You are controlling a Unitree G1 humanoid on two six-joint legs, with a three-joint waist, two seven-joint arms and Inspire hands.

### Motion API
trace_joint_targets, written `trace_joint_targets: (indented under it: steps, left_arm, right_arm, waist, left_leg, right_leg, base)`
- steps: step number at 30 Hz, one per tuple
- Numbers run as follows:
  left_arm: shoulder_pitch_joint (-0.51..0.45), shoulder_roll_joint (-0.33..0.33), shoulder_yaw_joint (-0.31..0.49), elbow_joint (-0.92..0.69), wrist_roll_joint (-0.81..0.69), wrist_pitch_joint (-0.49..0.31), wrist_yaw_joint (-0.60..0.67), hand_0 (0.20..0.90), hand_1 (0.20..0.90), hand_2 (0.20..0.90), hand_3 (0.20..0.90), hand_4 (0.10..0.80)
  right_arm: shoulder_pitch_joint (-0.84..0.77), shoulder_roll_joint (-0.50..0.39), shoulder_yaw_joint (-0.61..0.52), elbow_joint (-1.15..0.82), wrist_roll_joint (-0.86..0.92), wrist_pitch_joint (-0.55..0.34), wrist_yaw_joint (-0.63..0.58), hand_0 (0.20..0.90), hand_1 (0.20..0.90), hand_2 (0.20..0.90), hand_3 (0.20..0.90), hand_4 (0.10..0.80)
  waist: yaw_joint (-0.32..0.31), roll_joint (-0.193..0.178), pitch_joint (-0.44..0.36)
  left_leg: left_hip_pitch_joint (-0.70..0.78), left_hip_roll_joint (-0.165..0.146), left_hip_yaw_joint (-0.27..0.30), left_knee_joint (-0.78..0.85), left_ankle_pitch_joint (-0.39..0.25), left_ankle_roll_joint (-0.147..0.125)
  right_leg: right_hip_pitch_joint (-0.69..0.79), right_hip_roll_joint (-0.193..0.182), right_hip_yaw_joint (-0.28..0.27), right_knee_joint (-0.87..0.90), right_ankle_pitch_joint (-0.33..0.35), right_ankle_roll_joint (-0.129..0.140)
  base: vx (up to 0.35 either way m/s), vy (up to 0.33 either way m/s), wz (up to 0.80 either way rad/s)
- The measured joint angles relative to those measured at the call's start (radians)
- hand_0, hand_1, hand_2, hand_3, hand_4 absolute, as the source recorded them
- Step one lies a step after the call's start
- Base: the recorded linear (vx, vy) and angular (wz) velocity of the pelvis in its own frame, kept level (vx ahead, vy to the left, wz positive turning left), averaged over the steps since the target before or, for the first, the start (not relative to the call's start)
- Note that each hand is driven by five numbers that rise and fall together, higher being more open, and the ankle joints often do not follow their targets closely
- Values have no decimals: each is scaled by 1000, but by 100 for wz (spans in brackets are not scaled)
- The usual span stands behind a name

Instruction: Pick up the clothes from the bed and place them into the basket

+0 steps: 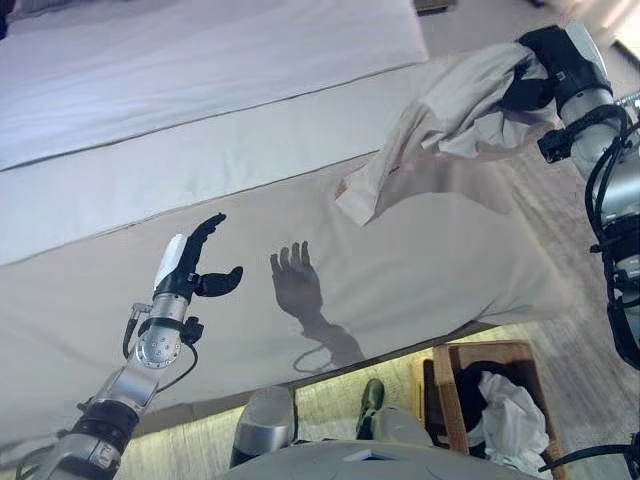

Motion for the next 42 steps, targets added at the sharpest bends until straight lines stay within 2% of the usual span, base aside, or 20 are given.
trace_joint_targets:
  steps: [1, 2, 3, 5, 8, 17, 21, 25, 30, 32, 39, 42]
  left_arm:
    - [-6, 0, 5, 6, 0, -2, -2, 900, 900, 900, 900, 800]
    - [-7, -4, 9, 24, -1, -1, -1, 900, 900, 900, 900, 800]
    - [-2, -4, 8, 41, 1, -1, -6, 900, 900, 900, 900, 800]
    - [5, -3, 9, 47, 6, -3, -8, 900, 900, 900, 900, 800]
    - [-4, -5, 9, 48, 16, -6, -12, 900, 900, 900, 900, 800]
    - [2, -19, 16, 87, 32, -25, -35, 900, 900, 900, 900, 800]
    - [-1, -35, 27, 91, 32, -28, -44, 900, 900, 900, 900, 800]
    - [-4, -38, 27, 93, 33, -29, -51, 900, 900, 900, 900, 800]
    - [-17, -44, 26, 93, 33, -29, -54, 900, 900, 900, 900, 800]
    - [-15, -65, 25, 93, 34, -29, -60, 900, 900, 900, 900, 800]
    - [-12, -80, 17, 93, 34, -28, -70, 900, 900, 900, 900, 800]
    - [-12, -86, 17, 93, 34, -28, -70, 900, 900, 900, 900, 800]
  right_arm:
    - [47, -5, -46, -36, 0, 0, -3, 300, 300, 300, 200, 100]
    - [76, -6, -60, -57, 0, 0, -1, 300, 300, 300, 200, 100]
    - [103, -6, -67, -82, 0, 0, 0, 300, 300, 300, 200, 100]
    - [142, -19, -85, -123, -1, 0, -3, 300, 300, 300, 200, 100]
    - [180, -47, -121, -148, -1, 8, -3, 300, 300, 300, 200, 100]
    - [466, -114, -376, -276, 0, 46, -7, 300, 300, 300, 200, 100]
    - [611, -117, -528, -294, 1, 51, -10, 300, 300, 300, 200, 100]
    - [747, -117, -628, -309, 21, 53, -11, 300, 300, 300, 200, 100]
    - [809, -113, -644, -310, 21, 54, -7, 300, 300, 300, 200, 100]
    - [855, -111, -646, -309, 21, 53, -6, 300, 300, 300, 200, 100]
    - [940, -106, -646, -301, 21, 46, 18, 300, 300, 300, 200, 100]
    - [946, -68, -645, -286, 21, 44, 48, 300, 300, 300, 200, 100]
  waist:
    - [-7, -2, -1]
    - [-13, -5, 0]
    - [-22, -7, -1]
    - [-61, -11, -6]
    - [-76, -16, -9]
    - [-168, -17, -11]
    - [-219, -16, -11]
    - [-265, -16, -14]
    - [-306, -14, -20]
    - [-317, 0, -43]
    - [-329, 28, -95]
    - [-335, 32, -98]
  left_leg:
    - [40, 2, 10, -59, 23, -8]
    - [53, 3, 24, -56, 34, -7]
    - [66, 1, 45, -41, 34, -7]
    - [76, -5, 62, -40, 33, -7]
    - [88, -3, 77, -77, 33, -7]
    - [109, 21, 138, -92, 33, -7]
    - [112, 25, 148, -94, 33, -7]
    - [118, 27, 172, -100, 33, -7]
    - [102, 29, 194, -101, 30, -10]
    - [99, 44, 198, -104, 14, -26]
    - [68, 58, 212, -106, 15, -27]
    - [67, 60, 213, -106, 16, -27]
  right_leg:
    - [6, 7, 9, 1, -6, 10]
    - [4, 7, 19, 6, 13, 37]
    - [18, 5, 34, -3, 29, 51]
    - [43, 4, 30, -40, 44, 39]
    - [37, 14, 57, -71, 44, 39]
    - [15, 46, 146, -81, 44, 40]
    - [5, 52, 173, -81, 44, 40]
    - [-4, 60, 208, -82, 41, 44]
    - [-34, 64, 247, -82, 31, 59]
    - [-45, 81, 254, -82, 29, 60]
    - [-86, 94, 277, -82, 31, 73]
    - [-88, 96, 278, -82, 35, 73]
  base:
    - [51, -36, -24]
    - [52, -36, -53]
    - [40, -48, -59]
    - [21, -41, -24]
    - [16, -30, -25]
    - [27, -32, -30]
    - [12, -28, -19]
    - [-12, -16, -23]
    - [-11, 2, -20]
    - [-16, -6, -11]
    - [-40, -7, -11]
    - [-38, -17, -5]
